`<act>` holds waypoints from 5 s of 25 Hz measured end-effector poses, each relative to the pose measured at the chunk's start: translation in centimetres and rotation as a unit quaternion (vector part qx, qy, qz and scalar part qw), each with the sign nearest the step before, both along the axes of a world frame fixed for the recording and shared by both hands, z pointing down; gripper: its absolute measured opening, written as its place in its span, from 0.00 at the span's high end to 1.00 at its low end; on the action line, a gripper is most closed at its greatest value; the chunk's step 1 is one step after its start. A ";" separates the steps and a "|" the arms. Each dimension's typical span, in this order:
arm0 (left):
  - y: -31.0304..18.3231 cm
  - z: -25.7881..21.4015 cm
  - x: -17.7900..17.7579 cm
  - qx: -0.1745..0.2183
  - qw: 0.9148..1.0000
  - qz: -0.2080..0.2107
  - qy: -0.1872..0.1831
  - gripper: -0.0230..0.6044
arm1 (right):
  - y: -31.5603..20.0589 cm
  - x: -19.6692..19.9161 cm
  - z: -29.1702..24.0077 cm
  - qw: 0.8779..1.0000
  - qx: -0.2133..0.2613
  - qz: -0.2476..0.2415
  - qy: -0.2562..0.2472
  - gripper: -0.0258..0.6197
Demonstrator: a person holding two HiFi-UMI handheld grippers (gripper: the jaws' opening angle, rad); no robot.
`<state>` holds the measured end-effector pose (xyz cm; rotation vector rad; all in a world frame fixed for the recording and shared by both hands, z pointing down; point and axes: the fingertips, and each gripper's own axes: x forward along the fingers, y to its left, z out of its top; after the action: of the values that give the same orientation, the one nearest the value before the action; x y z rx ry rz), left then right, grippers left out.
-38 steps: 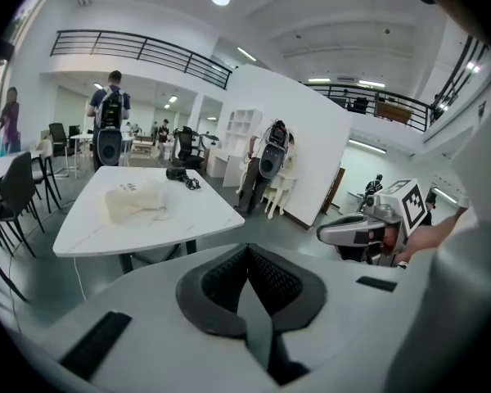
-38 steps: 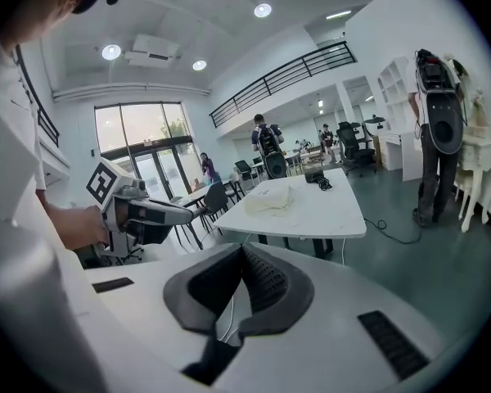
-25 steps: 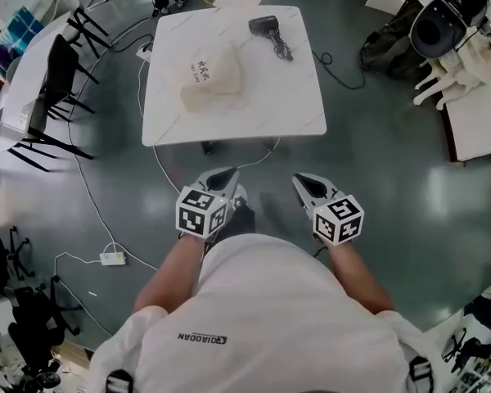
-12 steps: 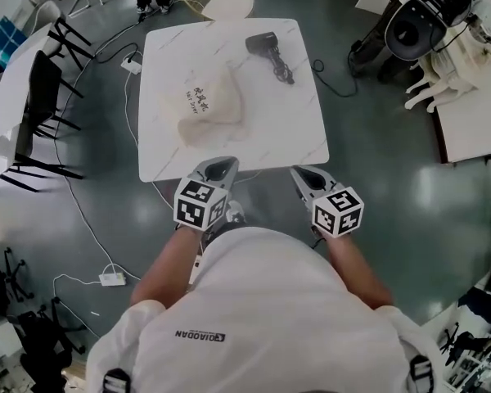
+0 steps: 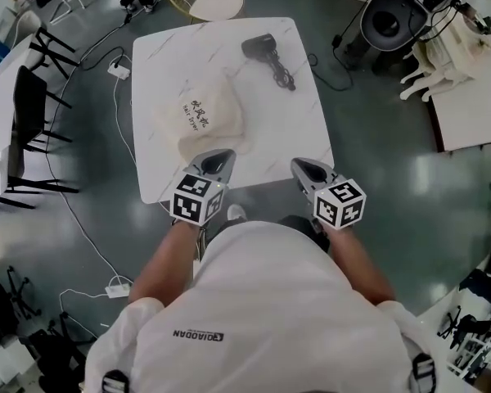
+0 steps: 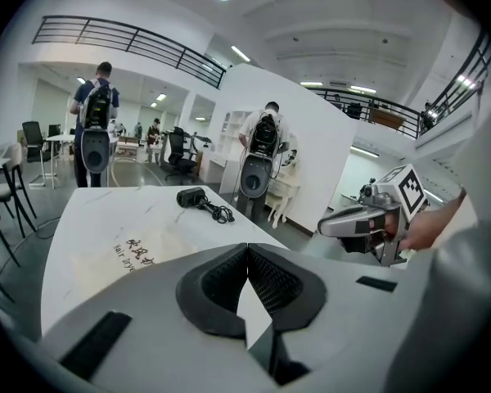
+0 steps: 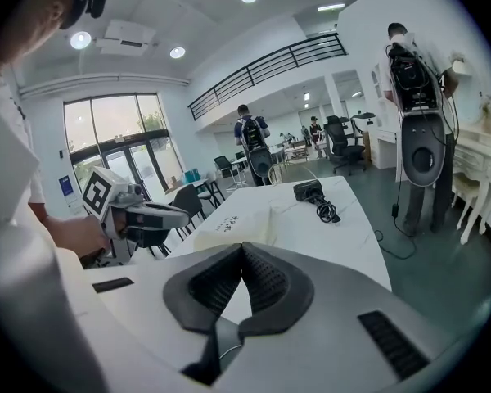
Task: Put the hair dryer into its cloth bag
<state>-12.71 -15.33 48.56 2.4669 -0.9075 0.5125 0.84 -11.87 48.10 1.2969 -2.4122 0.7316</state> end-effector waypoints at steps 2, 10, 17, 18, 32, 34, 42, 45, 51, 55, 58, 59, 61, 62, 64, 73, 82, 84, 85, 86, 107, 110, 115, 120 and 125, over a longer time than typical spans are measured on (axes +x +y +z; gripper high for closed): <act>-0.8 0.1 -0.3 -0.001 1.000 0.000 0.000 0.92 | -0.8 0.0 0.2 1.000 -0.003 0.002 0.004 0.93; -2.5 0.6 -0.9 -0.008 1.000 -0.017 -0.001 0.92 | -4.0 0.6 0.5 1.000 -0.008 -0.012 0.023 0.93; -4.7 1.7 -1.1 -0.017 0.997 -0.071 -0.011 0.92 | -8.6 1.8 0.8 0.998 0.001 -0.049 0.033 0.93; -5.0 1.8 -1.0 -0.019 0.997 -0.080 -0.014 0.92 | -9.4 2.2 1.0 0.998 0.001 -0.055 0.037 0.93; -6.5 4.5 0.5 -0.069 0.976 -0.205 -0.041 0.92 | -25.1 8.5 8.9 0.988 -0.024 -0.090 0.122 0.92; -6.3 4.5 0.7 -0.079 0.972 -0.219 -0.031 0.92 | -27.8 9.1 10.0 0.986 -0.022 -0.085 0.139 0.90; -5.5 4.7 -0.3 -0.088 0.960 -0.262 -0.047 0.92 | -35.3 8.2 14.4 0.978 -0.068 -0.085 0.176 0.73; -5.1 4.5 -1.1 -0.088 0.956 -0.275 -0.051 0.92 | -37.4 7.8 15.7 0.979 -0.084 -0.069 0.173 0.69; -3.8 4.9 -3.3 -0.099 0.945 -0.307 -0.056 0.92 | -39.3 6.7 17.7 0.974 -0.104 -0.069 0.190 0.68; -2.9 5.0 -3.9 -0.106 0.941 -0.318 -0.056 0.92 | -39.6 6.5 19.3 0.971 -0.123 -0.063 0.197 0.64; -2.6 4.9 -4.0 -0.107 0.939 -0.324 -0.055 0.92 | -39.9 6.3 19.9 0.970 -0.129 -0.059 0.196 0.62; -2.6 4.9 -3.9 -0.107 0.938 -0.324 -0.056 0.92 | -40.0 6.3 20.0 0.970 -0.130 -0.056 0.195 0.61; -2.4 4.9 -4.0 -0.108 0.937 -0.326 -0.058 0.92 | -40.2 6.3 20.4 0.972 -0.134 -0.045 0.188 0.60; -2.2 4.9 -4.0 -0.109 0.937 -0.328 -0.059 0.92 | -40.2 6.2 20.6 0.973 -0.136 -0.040 0.182 0.59; -1.8 4.8 -4.0 -0.111 0.935 -0.331 -0.061 0.92 | -40.1 6.3 21.1 0.975 -0.143 -0.031 0.166 0.58; -1.0 4.5 -3.9 -0.111 0.930 -0.346 -0.064 0.92 | -40.3 6.4 21.5 0.974 -0.131 -0.008 0.184 0.59; -0.3 3.6 -3.2 -0.102 0.933 -0.337 -0.067 0.92 | -40.0 6.9 21.4 0.966 -0.160 -0.036 0.198 0.63; -0.2 3.7 -2.9 -0.101 0.935 -0.332 -0.067 0.92 | -39.6 7.5 21.1 0.966 -0.164 -0.040 0.195 0.63; -0.1 3.7 -2.8 -0.100 0.937 -0.329 -0.066 0.92 | -39.3 7.9 21.1 0.966 -0.167 -0.040 0.193 0.63; -0.1 3.8 -2.6 -0.100 0.938 -0.326 -0.066 0.92 | -39.0 8.2 21.2 0.966 -0.170 -0.041 0.189 0.63; -5.2 2.2 -1.2 -0.046 0.973 -0.213 -0.075 0.92 | -24.3 11.5 10.1 0.991 -0.124 -0.016 -0.053 0.63; -5.3 2.1 -0.6 -0.038 0.978 -0.192 -0.077 0.92 | -21.3 11.5 7.6 0.991 -0.104 -0.017 -0.081 0.63; -5.5 2.8 0.2 -0.040 0.982 -0.167 -0.078 0.92 | -16.9 11.7 3.9 0.987 -0.077 -0.004 -0.138 0.63; -6.0 3.2 1.4 -0.040 0.985 -0.147 -0.080 0.92 | -13.8 12.4 1.3 0.985 -0.055 0.006 -0.161 0.63; -6.4 3.5 2.7 -0.037 0.988 -0.129 -0.079 0.92 | -11.6 12.3 -0.9 0.982 -0.037 0.005 -0.186 0.63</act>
<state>-10.05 -21.72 52.05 2.2233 -1.2268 0.6441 13.18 -23.49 47.15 1.2336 -2.6302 1.1443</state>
